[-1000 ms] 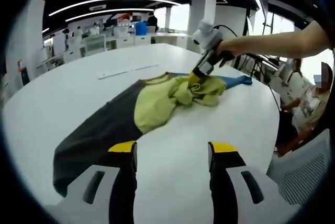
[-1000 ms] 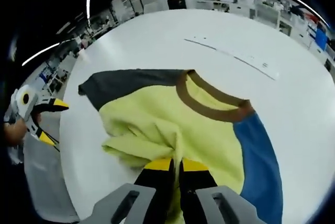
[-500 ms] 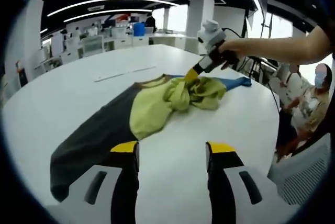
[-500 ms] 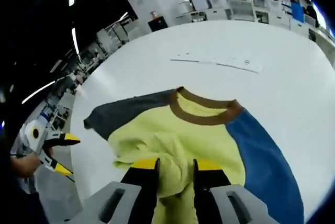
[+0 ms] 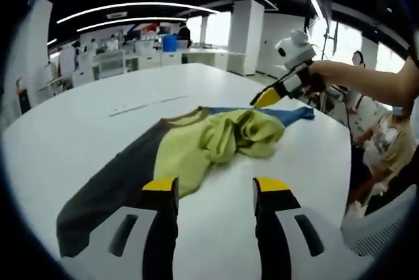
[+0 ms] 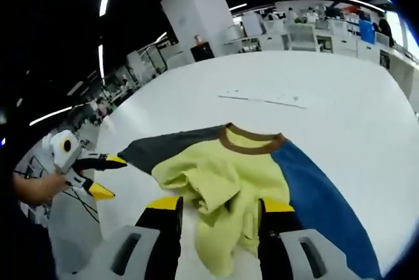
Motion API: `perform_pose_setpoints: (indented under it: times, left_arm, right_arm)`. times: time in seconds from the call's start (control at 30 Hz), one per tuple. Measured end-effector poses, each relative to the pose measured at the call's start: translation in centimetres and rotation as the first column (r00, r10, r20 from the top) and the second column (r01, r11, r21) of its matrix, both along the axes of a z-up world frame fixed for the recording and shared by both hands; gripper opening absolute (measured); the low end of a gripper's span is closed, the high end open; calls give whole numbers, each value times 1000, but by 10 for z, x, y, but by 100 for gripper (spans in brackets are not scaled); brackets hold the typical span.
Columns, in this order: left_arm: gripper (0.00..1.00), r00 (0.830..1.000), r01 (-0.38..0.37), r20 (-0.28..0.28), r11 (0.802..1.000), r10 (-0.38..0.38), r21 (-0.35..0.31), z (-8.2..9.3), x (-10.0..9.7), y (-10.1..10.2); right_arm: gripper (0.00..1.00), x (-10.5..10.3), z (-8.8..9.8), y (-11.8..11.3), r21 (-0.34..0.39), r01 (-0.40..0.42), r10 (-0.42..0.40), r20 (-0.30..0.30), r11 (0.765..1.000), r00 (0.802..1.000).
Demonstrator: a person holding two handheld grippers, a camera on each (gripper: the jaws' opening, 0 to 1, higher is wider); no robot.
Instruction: Fold the garment on the visible template until the final outline fits inside the template.
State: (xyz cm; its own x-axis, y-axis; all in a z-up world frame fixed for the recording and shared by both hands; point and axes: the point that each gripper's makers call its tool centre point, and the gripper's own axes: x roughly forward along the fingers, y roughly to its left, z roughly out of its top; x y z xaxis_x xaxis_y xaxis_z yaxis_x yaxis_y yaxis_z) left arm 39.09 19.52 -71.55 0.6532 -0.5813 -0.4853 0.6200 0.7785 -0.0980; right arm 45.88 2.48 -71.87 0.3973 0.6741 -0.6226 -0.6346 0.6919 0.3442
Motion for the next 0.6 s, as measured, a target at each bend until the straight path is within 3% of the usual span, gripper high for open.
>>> perform_pose_setpoints:
  times: [0.33, 0.6]
  left_arm:
    - [36, 1000, 23, -12, 1000, -23, -1, -7, 17, -22]
    - [32, 1000, 22, -14, 1000, -22, 9, -12, 33, -32]
  right_arm:
    - [39, -40, -14, -19, -74, -56, 57, 16, 996, 998]
    - [34, -55, -28, -24, -95, -53, 55, 26, 994, 998]
